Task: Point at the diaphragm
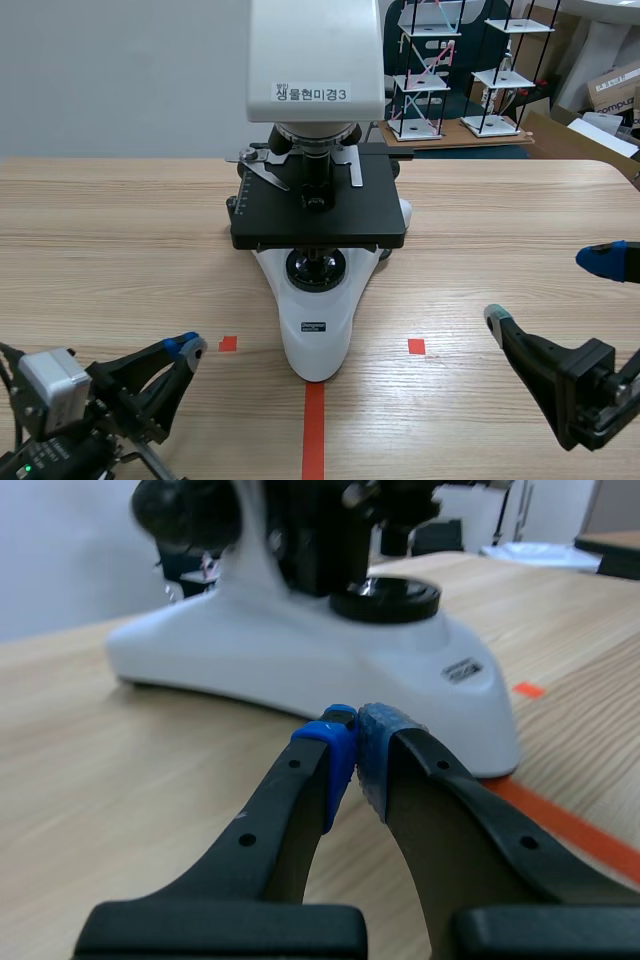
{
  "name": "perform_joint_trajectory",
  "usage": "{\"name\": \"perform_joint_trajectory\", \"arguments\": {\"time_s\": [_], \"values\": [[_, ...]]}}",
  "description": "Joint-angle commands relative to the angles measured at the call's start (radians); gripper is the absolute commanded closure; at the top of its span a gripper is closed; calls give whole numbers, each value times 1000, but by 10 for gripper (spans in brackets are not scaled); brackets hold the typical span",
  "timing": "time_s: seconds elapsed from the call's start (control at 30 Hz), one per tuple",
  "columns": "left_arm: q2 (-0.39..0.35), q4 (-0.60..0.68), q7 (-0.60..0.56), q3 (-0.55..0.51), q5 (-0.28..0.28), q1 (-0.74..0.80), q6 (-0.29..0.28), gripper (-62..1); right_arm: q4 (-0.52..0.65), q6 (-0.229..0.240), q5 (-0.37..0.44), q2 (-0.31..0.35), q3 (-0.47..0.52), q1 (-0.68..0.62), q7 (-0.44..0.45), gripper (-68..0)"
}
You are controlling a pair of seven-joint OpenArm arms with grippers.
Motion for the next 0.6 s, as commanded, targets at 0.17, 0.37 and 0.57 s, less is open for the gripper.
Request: {"name": "perform_joint_trajectory", "arguments": {"time_s": [0.17,0.37,0.57], "values": [[50,21,-42,79,-56,-81,39,-36,7,-3,4,3,8,9,18,-608],[64,20,-37,82,-84,-90,38,-36,7,-3,4,3,8,9,18,-608],[65,12,-15,82,-84,-90,38,-36,7,-3,4,3,8,9,18,-608]]}}
